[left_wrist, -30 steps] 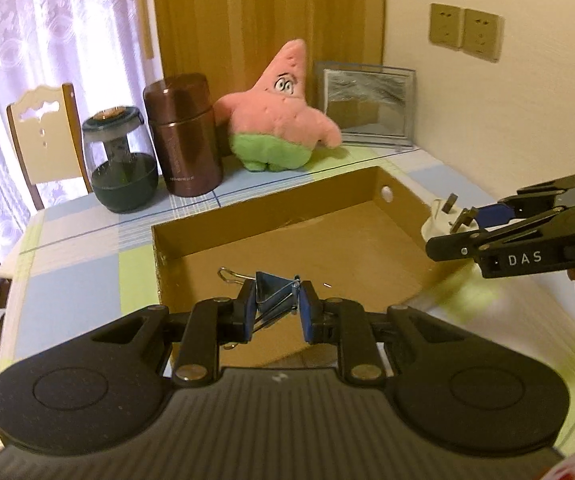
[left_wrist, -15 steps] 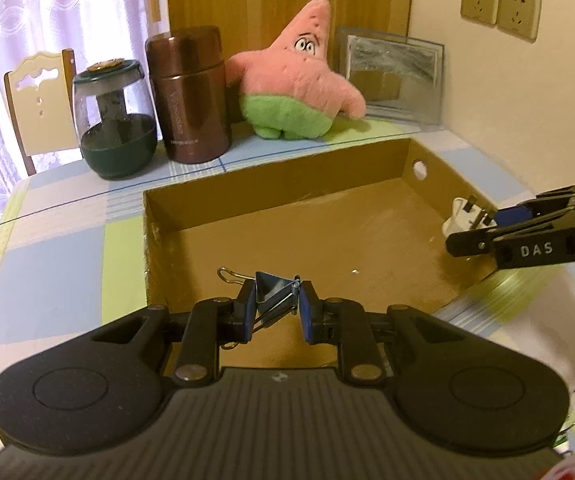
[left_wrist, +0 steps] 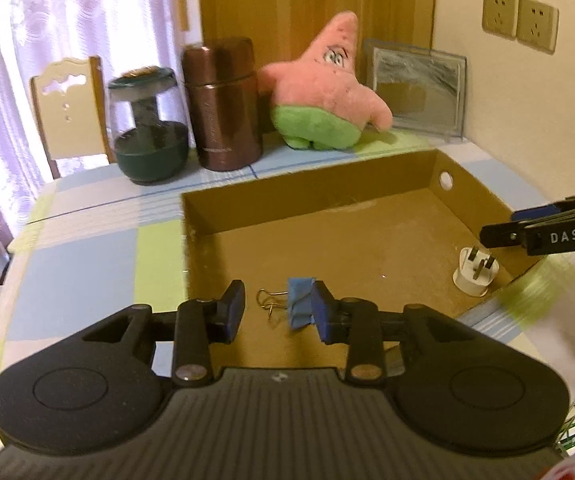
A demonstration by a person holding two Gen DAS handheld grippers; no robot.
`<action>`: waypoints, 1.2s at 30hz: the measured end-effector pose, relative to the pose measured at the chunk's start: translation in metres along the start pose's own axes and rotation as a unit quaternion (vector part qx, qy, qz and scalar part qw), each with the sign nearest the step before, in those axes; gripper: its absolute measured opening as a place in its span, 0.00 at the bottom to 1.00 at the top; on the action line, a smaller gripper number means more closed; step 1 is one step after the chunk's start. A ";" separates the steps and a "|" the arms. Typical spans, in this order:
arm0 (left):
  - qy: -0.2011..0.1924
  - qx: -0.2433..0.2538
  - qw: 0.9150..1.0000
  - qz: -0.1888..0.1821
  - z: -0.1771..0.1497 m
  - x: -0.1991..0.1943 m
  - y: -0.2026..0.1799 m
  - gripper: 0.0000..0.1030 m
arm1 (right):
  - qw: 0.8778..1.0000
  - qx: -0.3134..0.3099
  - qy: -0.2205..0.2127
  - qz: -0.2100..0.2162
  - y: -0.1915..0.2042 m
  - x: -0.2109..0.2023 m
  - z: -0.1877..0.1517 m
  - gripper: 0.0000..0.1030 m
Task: Organize rigid objects
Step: 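Open the left tool to drop the clip while the right tool drops the plug into the box, then move both tools back toward the remaining objects on the table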
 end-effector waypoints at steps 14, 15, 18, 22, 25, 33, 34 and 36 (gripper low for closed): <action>-0.037 -0.049 0.998 0.014 -0.037 -0.111 -0.026 0.35 | 0.998 0.032 -0.047 0.017 0.023 -0.116 -0.041 0.60; -0.041 -0.052 0.998 0.013 -0.040 -0.120 -0.029 0.35 | 0.998 0.032 -0.049 0.018 0.025 -0.125 -0.048 0.61; -0.050 -0.065 0.997 0.014 -0.050 -0.144 -0.036 0.37 | 0.998 0.034 -0.053 0.020 0.031 -0.147 -0.066 0.62; -0.060 -0.080 0.995 0.022 -0.064 -0.176 -0.042 0.40 | 0.997 0.045 -0.061 0.021 0.037 -0.177 -0.087 0.63; -0.065 -0.093 0.993 0.026 -0.076 -0.197 -0.047 0.45 | 0.996 0.053 -0.065 0.020 0.040 -0.197 -0.104 0.65; -0.049 -0.105 0.993 0.026 -0.118 -0.230 -0.068 0.55 | 0.996 0.055 -0.067 0.015 0.051 -0.234 -0.140 0.69; -0.046 -0.104 0.993 0.023 -0.123 -0.232 -0.071 0.57 | 0.996 0.049 -0.068 0.013 0.052 -0.237 -0.144 0.69; -0.039 -0.100 0.994 0.016 -0.132 -0.234 -0.078 0.60 | 0.997 0.039 -0.069 0.006 0.054 -0.243 -0.150 0.70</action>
Point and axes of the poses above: each gripper's, at about its wrist camera, not at the fingertips, and x roughly the way its jaws point, y to its left, z to its top, the point moved 5 cm from there along x, roughly the way its jaws point, and after that the axes turned 2 degrees about -z, right-handed, at the moved point
